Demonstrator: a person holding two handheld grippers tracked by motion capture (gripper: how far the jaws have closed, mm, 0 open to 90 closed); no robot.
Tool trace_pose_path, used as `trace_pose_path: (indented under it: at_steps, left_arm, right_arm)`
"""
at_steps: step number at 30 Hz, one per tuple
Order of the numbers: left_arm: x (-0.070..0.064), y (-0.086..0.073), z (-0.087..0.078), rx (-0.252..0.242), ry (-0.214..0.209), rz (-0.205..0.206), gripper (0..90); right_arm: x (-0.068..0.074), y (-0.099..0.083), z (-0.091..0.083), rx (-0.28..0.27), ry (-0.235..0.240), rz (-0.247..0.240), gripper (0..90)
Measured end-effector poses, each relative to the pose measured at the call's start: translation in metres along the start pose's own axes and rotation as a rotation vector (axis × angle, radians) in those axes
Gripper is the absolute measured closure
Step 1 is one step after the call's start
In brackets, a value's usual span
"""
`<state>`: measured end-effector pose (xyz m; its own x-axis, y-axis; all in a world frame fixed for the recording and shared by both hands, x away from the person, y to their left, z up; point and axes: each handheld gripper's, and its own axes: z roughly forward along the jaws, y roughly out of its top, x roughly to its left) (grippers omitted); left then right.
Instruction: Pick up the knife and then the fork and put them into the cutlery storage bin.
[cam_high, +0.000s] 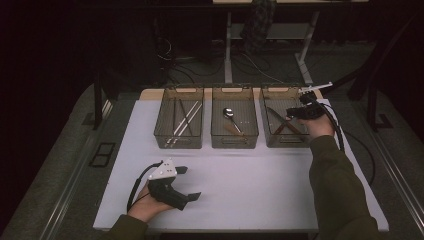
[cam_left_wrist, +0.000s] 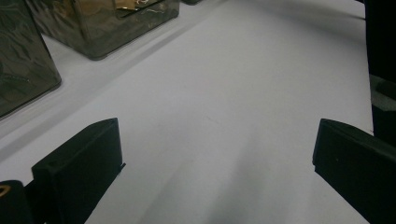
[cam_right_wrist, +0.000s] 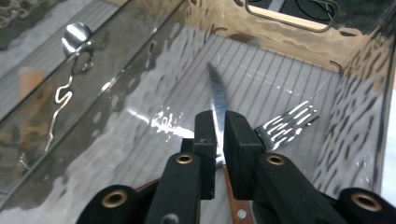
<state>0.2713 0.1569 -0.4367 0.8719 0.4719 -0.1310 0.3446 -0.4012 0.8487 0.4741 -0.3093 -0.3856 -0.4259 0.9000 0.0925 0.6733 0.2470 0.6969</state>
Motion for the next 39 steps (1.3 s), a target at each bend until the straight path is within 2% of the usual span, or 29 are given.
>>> trace_pose_path:
  at_steps: [3,12,16,19,23,30,34,39]
  left_arm:
    - [0.0,0.0,0.0,0.002,0.0,0.002,0.0]
    - [0.001,0.0,0.001,0.004,0.001,0.002,0.1]
    - [0.002,0.0,0.002,0.008,0.002,-0.001,0.0]
    - [0.003,-0.001,0.002,0.008,0.006,-0.006,0.0]
    - [0.004,-0.001,0.003,0.007,0.011,-0.011,0.0]
    - [0.004,-0.001,0.002,0.016,0.016,-0.009,0.0]
    - [0.004,-0.001,0.001,0.011,0.02,-0.011,0.1]
    - [0.005,-0.001,0.001,0.008,0.023,-0.01,0.0]
  right_arm:
    - [0.001,0.001,-0.001,-0.013,0.018,0.009,72.8]
    - [-0.001,-0.001,-0.01,-0.055,0.072,0.053,39.1]
    - [0.001,-0.004,-0.018,-0.101,0.099,0.042,28.8]
    - [0.005,-0.006,-0.022,-0.093,0.111,0.016,20.8]
    - [0.014,-0.008,-0.027,-0.077,0.096,-0.045,18.9]
    - [0.024,-0.022,-0.041,-0.123,0.149,-0.077,18.3]
    - [0.03,-0.035,-0.049,-0.141,0.183,-0.074,18.1]
    - [0.042,-0.054,-0.059,-0.145,0.186,-0.102,17.5]
